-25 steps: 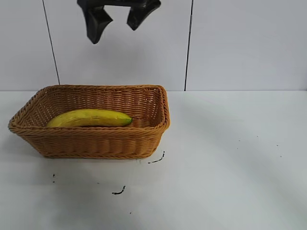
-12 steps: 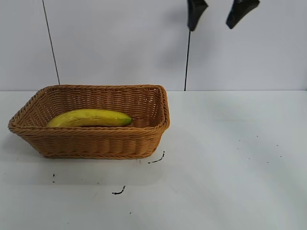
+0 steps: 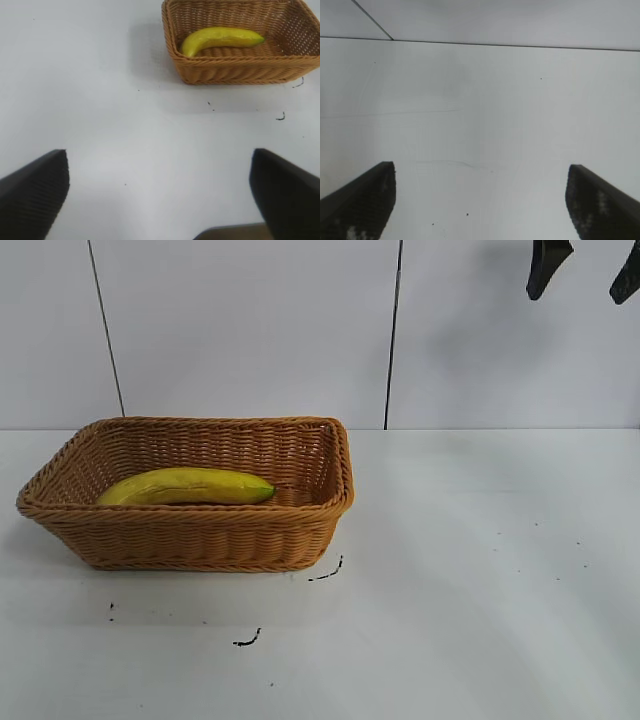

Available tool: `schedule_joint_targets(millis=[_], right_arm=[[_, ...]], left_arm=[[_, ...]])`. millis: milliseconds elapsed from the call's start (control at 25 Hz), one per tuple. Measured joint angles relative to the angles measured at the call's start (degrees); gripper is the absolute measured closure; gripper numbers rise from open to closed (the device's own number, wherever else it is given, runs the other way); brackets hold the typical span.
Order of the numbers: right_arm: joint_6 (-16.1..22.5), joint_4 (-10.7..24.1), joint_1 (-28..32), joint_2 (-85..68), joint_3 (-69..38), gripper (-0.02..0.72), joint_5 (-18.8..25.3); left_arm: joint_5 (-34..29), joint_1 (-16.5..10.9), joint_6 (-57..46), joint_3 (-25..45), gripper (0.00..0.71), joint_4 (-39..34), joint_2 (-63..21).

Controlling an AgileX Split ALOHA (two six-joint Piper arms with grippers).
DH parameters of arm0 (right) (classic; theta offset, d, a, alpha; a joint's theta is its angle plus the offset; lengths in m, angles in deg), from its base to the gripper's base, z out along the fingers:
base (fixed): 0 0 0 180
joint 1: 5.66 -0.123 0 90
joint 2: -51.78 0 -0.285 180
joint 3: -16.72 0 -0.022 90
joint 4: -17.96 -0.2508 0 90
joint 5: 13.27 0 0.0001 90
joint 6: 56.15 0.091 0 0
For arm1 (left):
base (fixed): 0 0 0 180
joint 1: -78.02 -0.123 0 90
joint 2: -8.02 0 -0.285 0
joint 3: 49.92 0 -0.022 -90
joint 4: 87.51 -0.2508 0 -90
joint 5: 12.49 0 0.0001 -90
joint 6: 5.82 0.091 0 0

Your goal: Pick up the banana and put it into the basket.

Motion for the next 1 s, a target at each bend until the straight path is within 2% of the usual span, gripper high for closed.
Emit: schedule_joint_targets(millis=[520, 600, 760, 840, 1000], right_arm=[[-1.9, -0.6, 0.0, -32.0, -38.7, 0.070, 0.0], [-2.1, -0.6, 0.0, -34.6, -41.3, 0.070, 0.0], [-3.2, -0.6, 0.0, -50.0, -56.4, 0.070, 0.0], [-3.4, -0.6, 0.0, -55.3, -62.2, 0.070, -0.8], [-4.2, -0.6, 0.0, -67.5, -73.7, 0.070, -5.5]], left_arm=[[0.0, 0.0, 0.0, 0.0, 0.015, 0.0, 0.0], [0.0, 0.0, 0.0, 0.0, 0.015, 0.0, 0.0], [0.0, 0.0, 0.0, 0.0, 0.015, 0.0, 0.0], [0.0, 0.0, 0.0, 0.0, 0.015, 0.0, 0.0], [0.0, 0.0, 0.0, 0.0, 0.015, 0.0, 0.0]])
